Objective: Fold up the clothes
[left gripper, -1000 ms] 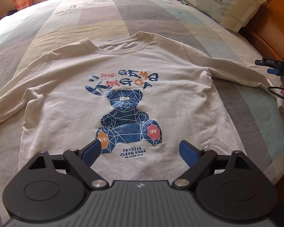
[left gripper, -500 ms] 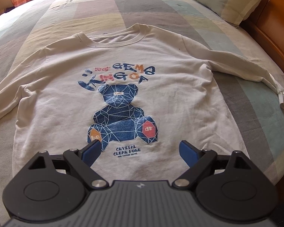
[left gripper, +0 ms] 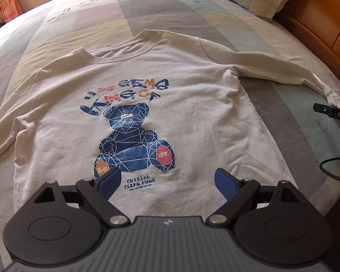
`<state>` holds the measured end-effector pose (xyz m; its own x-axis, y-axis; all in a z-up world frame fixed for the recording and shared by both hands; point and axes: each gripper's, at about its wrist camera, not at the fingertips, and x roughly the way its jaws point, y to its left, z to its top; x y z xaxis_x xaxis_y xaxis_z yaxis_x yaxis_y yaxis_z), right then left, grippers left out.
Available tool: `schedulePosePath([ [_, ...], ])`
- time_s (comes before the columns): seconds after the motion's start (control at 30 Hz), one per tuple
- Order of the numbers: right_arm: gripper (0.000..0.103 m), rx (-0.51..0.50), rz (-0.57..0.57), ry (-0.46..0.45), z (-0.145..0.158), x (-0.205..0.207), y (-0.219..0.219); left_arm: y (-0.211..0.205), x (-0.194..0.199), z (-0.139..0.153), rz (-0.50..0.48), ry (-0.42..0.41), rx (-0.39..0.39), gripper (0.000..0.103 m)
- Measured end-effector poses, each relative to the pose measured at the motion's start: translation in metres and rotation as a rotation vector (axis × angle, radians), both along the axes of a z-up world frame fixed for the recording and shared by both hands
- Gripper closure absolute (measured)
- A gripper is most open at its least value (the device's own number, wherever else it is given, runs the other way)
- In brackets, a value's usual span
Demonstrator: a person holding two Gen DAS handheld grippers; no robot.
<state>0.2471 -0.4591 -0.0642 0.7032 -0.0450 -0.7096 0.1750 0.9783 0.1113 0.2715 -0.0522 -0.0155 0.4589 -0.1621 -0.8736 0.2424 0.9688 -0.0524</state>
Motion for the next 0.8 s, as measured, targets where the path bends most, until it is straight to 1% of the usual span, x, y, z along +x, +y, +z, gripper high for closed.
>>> schedulePosePath([
  [0.1, 0.009, -0.042, -0.044, -0.026, 0.013, 0.004, -0.022, 0.011, -0.004, -0.003, 0.036, 0.007, -0.012, 0.013],
  [0.2, 0.009, -0.109, -0.115, -0.068, 0.028, 0.01, -0.05, 0.017, -0.005, -0.006, 0.058, 0.014, -0.023, 0.013],
  [0.23, 0.009, -0.118, -0.149, -0.079, 0.032, 0.012, -0.06, 0.018, -0.005, -0.006, 0.057, 0.012, -0.024, 0.013],
  [0.3, 0.009, -0.091, -0.227, -0.094, 0.037, 0.014, -0.086, 0.019, -0.006, -0.004, 0.052, 0.0, -0.028, 0.013],
  [0.43, 0.009, -0.004, -0.338, -0.144, 0.046, -0.003, -0.113, 0.023, -0.005, -0.003, 0.065, -0.013, -0.047, 0.013],
  [0.57, 0.01, 0.191, -0.397, -0.153, 0.023, -0.015, -0.131, 0.024, -0.002, -0.007, 0.072, -0.001, -0.056, 0.013],
  [0.63, 0.013, 0.29, -0.425, -0.157, 0.012, -0.021, -0.14, 0.023, -0.002, -0.009, 0.066, 0.006, -0.057, 0.013],
  [0.7, 0.021, 0.389, -0.453, -0.16, 0.0, -0.027, -0.148, 0.02, -0.002, -0.01, 0.054, 0.013, -0.052, 0.013],
  [0.77, 0.024, 0.488, -0.48, -0.163, -0.012, -0.033, -0.157, 0.02, -0.003, -0.01, 0.047, 0.016, -0.046, 0.013],
  [0.8, 0.024, 0.481, -0.484, -0.167, -0.009, -0.034, -0.158, 0.02, -0.003, -0.01, 0.046, 0.016, -0.045, 0.013],
])
